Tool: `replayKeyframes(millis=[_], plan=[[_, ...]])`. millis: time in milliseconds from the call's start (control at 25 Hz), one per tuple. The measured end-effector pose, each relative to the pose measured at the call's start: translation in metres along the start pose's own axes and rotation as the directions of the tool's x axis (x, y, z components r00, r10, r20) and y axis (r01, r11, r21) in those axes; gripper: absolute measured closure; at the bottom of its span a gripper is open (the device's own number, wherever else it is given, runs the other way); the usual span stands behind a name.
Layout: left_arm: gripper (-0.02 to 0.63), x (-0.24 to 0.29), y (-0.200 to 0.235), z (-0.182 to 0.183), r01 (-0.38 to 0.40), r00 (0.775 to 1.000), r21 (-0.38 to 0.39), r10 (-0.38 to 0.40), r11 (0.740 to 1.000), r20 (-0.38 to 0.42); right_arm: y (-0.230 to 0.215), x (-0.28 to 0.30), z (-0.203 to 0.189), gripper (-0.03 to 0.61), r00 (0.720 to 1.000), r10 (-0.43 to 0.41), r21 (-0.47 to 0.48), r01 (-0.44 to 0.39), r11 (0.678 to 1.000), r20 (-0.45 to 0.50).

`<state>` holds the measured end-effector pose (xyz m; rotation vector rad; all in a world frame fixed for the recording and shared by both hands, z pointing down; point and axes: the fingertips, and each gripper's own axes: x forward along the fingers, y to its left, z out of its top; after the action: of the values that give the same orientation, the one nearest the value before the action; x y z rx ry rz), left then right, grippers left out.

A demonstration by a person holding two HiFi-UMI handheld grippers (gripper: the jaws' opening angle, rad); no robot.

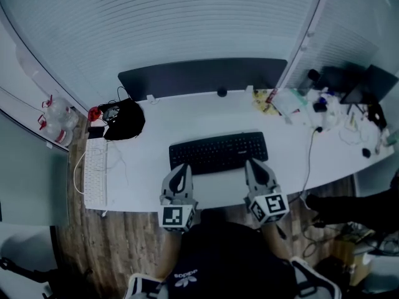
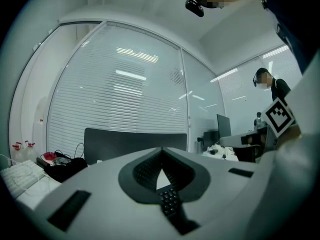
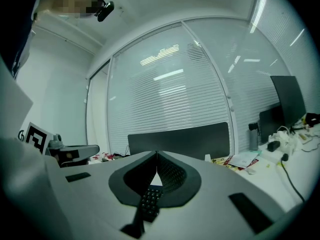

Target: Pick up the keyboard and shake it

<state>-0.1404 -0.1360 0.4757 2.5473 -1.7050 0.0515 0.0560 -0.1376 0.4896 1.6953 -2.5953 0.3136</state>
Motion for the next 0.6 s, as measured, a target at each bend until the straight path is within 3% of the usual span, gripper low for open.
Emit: replayKeyframes(millis=[280,600], plan=[[0.609,0.014,0.024,-0.007,0.005,1.0,-0.018,-0.005,1.0,-0.018,-0.001,0.021,-0.001,0.574,1.0,-0.027,-0.009,0.027,1.0,-0.012],[0.609,0.01,0.057,-0.017,-0.054,0.998,-0.014,0.053,0.998,-0.043,-0.004,0.03,-0.005,0.574,0.999,-0.029,-0.023,0.028,0.999,-0.034]])
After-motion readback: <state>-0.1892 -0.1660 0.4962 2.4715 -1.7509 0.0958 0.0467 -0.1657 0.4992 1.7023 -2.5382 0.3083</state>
